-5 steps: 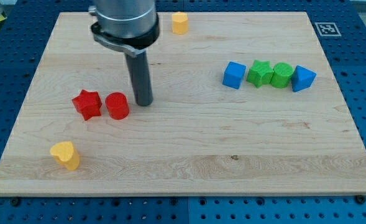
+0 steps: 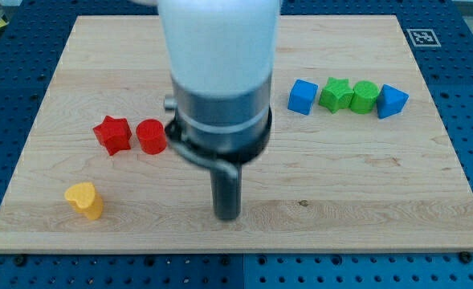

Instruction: Point at the yellow heart

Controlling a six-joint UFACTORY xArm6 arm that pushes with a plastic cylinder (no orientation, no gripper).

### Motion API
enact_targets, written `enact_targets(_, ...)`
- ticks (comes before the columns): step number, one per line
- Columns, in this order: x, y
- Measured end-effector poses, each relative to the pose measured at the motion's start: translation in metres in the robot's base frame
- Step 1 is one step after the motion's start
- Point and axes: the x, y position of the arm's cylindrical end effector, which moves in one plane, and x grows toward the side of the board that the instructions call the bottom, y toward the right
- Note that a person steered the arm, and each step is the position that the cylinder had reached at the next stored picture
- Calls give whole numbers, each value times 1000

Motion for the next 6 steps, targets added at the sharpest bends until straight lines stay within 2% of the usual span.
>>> enact_targets(1, 14, -7)
enact_targets(2, 14, -45)
enact_targets(3, 0, -73)
enact_targets(4, -13, -73)
enact_targets(6, -74, -124)
